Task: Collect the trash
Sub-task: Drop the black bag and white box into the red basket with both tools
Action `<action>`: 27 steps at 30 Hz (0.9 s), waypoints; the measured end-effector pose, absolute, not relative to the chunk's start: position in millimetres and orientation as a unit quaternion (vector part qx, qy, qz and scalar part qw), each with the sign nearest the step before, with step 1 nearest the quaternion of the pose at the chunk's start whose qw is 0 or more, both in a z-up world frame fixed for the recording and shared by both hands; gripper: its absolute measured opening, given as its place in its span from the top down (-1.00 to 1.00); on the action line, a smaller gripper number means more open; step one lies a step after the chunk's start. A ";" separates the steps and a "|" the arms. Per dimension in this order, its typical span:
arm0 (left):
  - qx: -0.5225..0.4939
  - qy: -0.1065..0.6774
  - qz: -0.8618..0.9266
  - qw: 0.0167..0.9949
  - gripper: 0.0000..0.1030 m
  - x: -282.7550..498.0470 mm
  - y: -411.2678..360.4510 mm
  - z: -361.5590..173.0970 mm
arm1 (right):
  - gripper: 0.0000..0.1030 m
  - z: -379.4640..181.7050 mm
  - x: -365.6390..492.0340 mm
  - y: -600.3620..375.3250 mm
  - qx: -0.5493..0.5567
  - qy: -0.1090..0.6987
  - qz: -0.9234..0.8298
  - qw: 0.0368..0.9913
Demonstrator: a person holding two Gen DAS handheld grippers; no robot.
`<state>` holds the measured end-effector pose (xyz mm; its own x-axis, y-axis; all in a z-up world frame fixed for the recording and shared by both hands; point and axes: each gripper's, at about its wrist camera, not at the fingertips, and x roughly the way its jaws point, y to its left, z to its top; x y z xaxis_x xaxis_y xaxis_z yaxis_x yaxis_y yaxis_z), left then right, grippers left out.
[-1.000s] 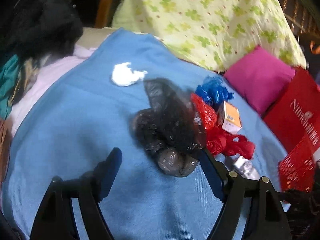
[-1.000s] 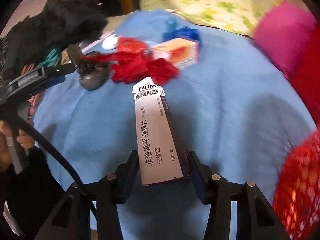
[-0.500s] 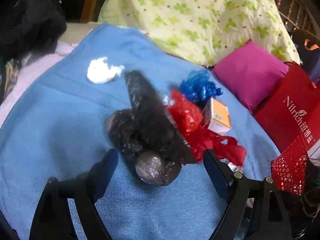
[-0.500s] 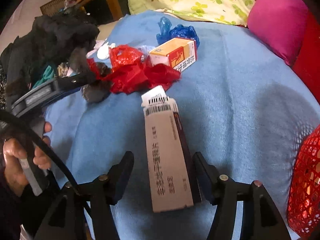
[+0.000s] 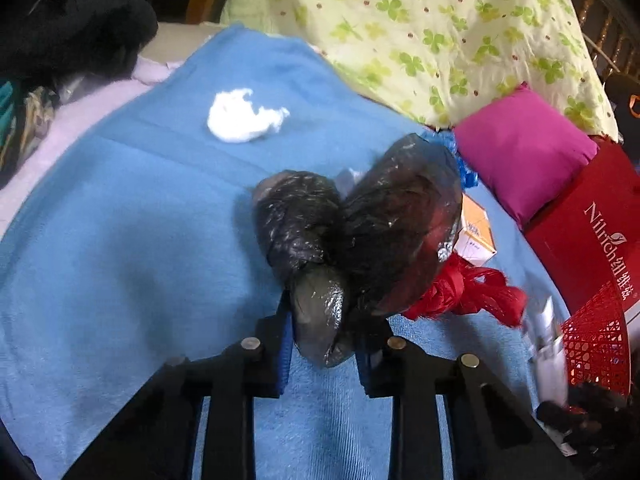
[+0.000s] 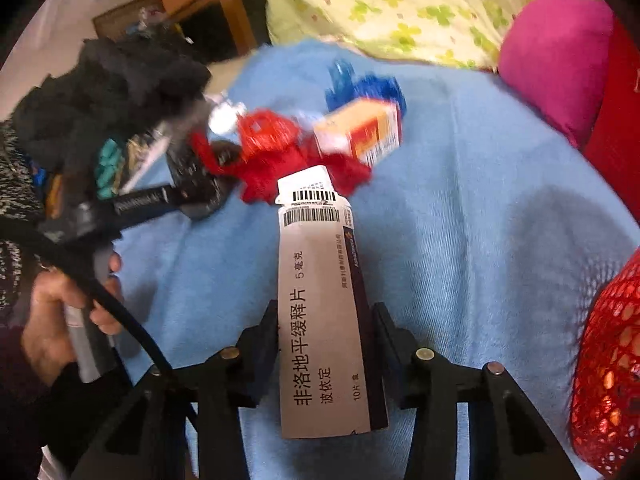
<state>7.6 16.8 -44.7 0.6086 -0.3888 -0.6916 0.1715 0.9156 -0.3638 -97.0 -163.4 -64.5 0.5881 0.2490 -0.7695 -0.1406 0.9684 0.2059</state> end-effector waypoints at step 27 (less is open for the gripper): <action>-0.019 0.273 -0.377 0.885 0.50 -117.9 -146.5 97.3 | 0.08 50.3 -223.0 -301.6 0.247 0.117 0.007 0.962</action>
<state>-117.9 -146.5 97.3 0.5668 -0.6777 -0.4685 0.6564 0.7151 -0.2403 -223.0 -301.6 50.3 0.9727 0.0705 -0.2212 0.0446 0.8782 0.4762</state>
